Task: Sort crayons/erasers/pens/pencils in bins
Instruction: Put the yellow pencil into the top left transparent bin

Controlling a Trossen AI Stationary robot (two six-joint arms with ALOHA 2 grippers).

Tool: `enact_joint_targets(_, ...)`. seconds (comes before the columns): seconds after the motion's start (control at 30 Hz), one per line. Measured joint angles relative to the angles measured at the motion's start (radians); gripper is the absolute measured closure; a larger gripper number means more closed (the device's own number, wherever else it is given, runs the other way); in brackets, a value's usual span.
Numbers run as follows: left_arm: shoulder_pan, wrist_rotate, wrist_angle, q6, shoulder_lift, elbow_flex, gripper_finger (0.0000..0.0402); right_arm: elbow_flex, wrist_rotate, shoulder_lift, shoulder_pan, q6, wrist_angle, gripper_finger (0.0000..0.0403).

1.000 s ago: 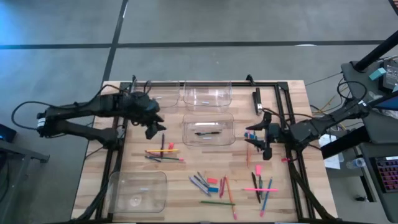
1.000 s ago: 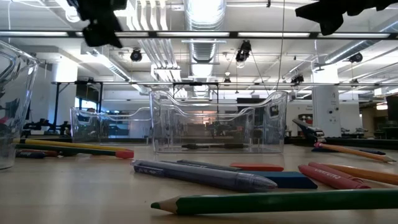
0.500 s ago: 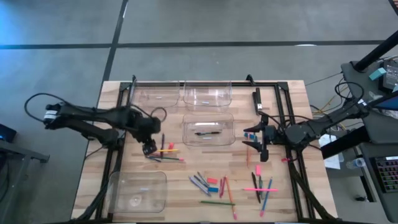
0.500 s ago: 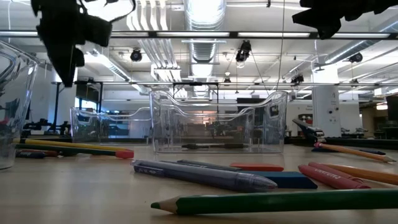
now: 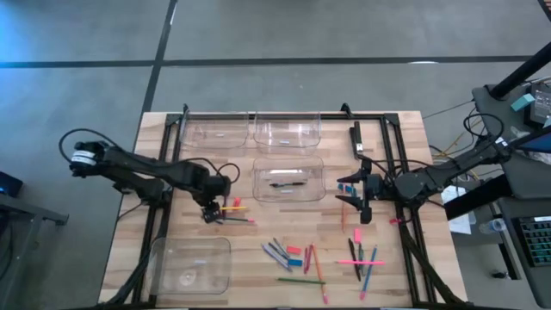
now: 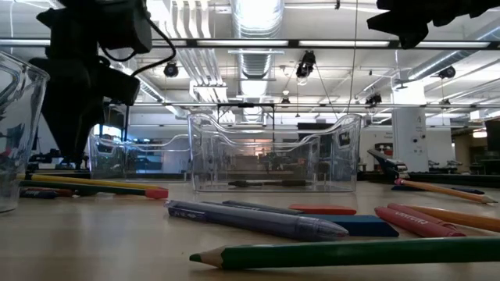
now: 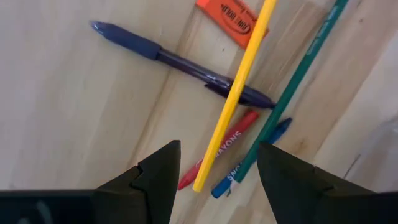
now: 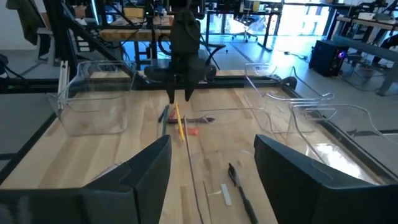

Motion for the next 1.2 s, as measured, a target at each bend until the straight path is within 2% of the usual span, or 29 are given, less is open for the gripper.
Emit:
enact_joint_targets(1.0, 0.000, 0.003, 0.073, 0.037, 0.195, -0.014, 0.0206, 0.000, 0.008, 0.007, 0.000, -0.026, -0.005, 0.0184)
enact_joint_targets(1.2, 0.001, 0.001, 0.077, 0.050, 0.202, -0.013, 0.0211, 0.000, 0.008, 0.014, 0.000, -0.037, -0.005, 0.0184)
